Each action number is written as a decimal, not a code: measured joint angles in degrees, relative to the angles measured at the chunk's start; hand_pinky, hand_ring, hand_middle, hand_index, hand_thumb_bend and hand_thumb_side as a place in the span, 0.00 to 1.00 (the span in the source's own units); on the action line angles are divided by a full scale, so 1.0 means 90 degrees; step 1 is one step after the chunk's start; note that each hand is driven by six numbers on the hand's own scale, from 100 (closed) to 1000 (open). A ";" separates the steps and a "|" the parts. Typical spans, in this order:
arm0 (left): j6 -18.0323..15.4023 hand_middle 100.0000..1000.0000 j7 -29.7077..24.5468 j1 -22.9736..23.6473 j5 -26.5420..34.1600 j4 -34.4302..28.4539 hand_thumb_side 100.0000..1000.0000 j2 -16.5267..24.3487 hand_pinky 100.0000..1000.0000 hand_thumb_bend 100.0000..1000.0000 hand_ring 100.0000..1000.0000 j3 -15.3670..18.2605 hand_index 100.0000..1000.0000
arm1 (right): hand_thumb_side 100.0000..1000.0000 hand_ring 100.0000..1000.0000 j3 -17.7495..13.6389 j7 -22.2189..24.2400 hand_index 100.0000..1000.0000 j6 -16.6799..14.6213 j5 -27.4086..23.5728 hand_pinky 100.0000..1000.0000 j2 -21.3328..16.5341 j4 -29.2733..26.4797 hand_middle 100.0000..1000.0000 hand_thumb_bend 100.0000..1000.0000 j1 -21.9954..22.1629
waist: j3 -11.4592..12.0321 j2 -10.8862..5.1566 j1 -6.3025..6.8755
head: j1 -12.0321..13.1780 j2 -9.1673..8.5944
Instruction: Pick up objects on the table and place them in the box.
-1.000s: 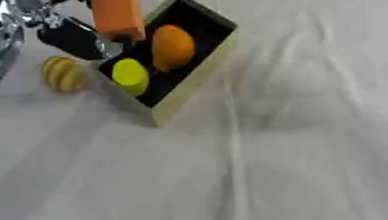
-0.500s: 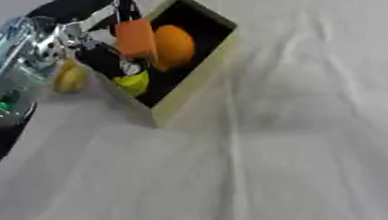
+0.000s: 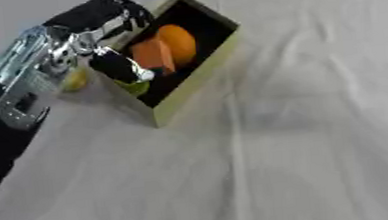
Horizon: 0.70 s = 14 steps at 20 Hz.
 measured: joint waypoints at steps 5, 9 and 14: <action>-0.0005 0.75 0.0085 0.0034 -0.0259 -0.0055 0.43 0.0004 0.82 0.73 0.77 0.0065 0.88 | 0.31 0.79 0.0000 0.0019 0.79 0.0007 0.0000 0.91 0.0002 0.0000 0.64 0.00 0.0007 | -0.0001 0.0000 0.0017 | -0.0001 -0.0002; -0.0015 0.74 0.0097 0.0067 -0.0322 -0.0185 0.42 0.0030 0.82 0.69 0.77 0.0140 0.87 | 0.31 0.79 0.0000 0.0033 0.79 0.0016 -0.0002 0.91 0.0003 0.0000 0.64 0.00 0.0034 | 0.0000 0.0000 0.0023 | -0.0004 -0.0003; 0.0059 0.73 0.0172 0.0221 -0.0297 -0.0571 0.35 0.0323 0.81 0.63 0.76 0.0372 0.87 | 0.31 0.79 -0.0003 0.0032 0.79 0.0015 -0.0003 0.91 0.0003 0.0000 0.64 0.00 0.0060 | 0.0004 0.0000 0.0025 | -0.0046 -0.0004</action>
